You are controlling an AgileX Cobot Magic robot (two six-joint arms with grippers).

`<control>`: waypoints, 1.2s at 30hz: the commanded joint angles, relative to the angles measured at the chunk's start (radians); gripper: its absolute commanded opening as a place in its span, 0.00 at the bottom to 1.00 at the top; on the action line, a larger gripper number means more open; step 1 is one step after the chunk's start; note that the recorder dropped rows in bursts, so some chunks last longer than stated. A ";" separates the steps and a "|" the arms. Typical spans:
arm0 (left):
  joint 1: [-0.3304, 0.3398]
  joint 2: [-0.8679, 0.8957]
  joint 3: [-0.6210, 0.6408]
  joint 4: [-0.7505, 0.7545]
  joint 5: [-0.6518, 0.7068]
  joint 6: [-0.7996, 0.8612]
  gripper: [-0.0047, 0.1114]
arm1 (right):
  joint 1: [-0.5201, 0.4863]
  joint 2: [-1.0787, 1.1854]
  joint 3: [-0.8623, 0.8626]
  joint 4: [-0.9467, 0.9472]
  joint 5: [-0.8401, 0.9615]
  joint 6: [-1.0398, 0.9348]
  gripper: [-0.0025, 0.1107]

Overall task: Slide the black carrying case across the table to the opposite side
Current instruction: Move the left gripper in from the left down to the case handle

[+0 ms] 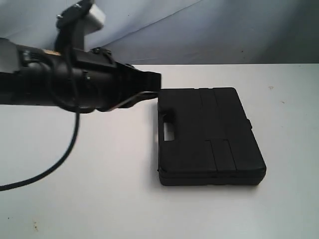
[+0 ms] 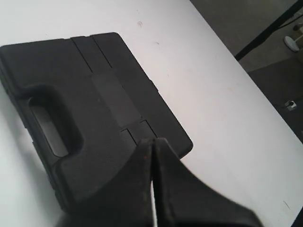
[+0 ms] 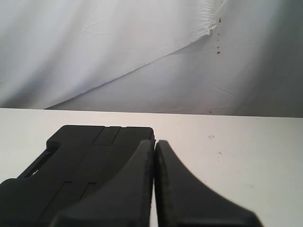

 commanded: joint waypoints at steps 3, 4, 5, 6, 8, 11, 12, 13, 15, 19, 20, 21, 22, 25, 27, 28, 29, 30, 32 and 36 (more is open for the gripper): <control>-0.060 0.173 -0.121 0.076 -0.019 -0.110 0.04 | -0.004 -0.007 0.004 -0.004 -0.001 -0.001 0.02; -0.065 0.197 -0.144 0.116 -0.017 -0.146 0.04 | -0.004 -0.007 0.004 -0.004 -0.001 -0.001 0.02; -0.067 0.221 -0.162 0.174 -0.017 -0.188 0.04 | -0.004 -0.007 0.004 -0.004 -0.001 0.002 0.02; -0.067 0.242 -0.187 0.239 -0.005 -0.252 0.04 | -0.004 -0.007 0.004 -0.004 -0.001 0.002 0.02; -0.067 0.281 -0.239 0.387 0.021 -0.397 0.04 | -0.004 -0.007 0.004 -0.004 -0.001 0.002 0.02; -0.067 0.339 -0.323 0.674 0.116 -0.645 0.04 | -0.004 -0.007 0.004 -0.004 -0.001 0.002 0.02; -0.067 0.352 -0.345 0.745 0.151 -0.700 0.04 | -0.004 -0.007 0.004 -0.004 -0.001 0.002 0.02; -0.067 0.369 -0.370 0.824 0.194 -0.760 0.04 | -0.004 -0.007 0.004 -0.004 -0.001 0.002 0.02; -0.067 0.397 -0.416 0.951 0.282 -0.859 0.04 | -0.004 -0.007 0.004 -0.004 -0.001 0.002 0.02; -0.067 0.446 -0.495 1.090 0.419 -0.966 0.04 | -0.004 -0.007 0.004 -0.004 -0.001 0.002 0.02; -0.067 0.458 -0.515 1.093 0.441 -0.970 0.04 | -0.004 -0.007 0.004 -0.004 -0.001 0.002 0.02; -0.067 0.467 -0.534 1.093 0.454 -0.974 0.04 | -0.004 -0.007 0.004 -0.004 -0.001 0.002 0.02; -0.067 0.482 -0.554 1.093 0.474 -0.992 0.04 | -0.004 -0.007 0.004 -0.004 -0.001 0.002 0.02; -0.067 0.524 -0.625 1.078 0.523 -0.992 0.04 | -0.004 -0.007 0.004 -0.004 -0.001 0.002 0.02; -0.067 0.556 -0.668 1.071 0.563 -0.992 0.04 | -0.004 -0.007 0.004 -0.004 -0.001 0.002 0.02; -0.067 0.575 -0.703 1.062 0.588 -0.992 0.04 | -0.004 -0.007 0.004 -0.004 -0.001 0.002 0.02; -0.067 0.596 -0.727 1.048 0.615 -0.992 0.04 | -0.004 -0.007 0.004 -0.004 -0.001 0.002 0.02; -0.067 0.612 -0.754 1.042 0.635 -0.992 0.04 | -0.004 -0.007 0.004 -0.004 -0.001 0.002 0.02; -0.065 0.654 -0.806 1.037 0.686 -0.992 0.04 | -0.004 -0.007 0.004 -0.004 -0.001 0.002 0.02; -0.045 0.730 -0.888 0.968 0.772 -0.994 0.04 | -0.004 -0.007 0.004 -0.004 -0.001 0.002 0.02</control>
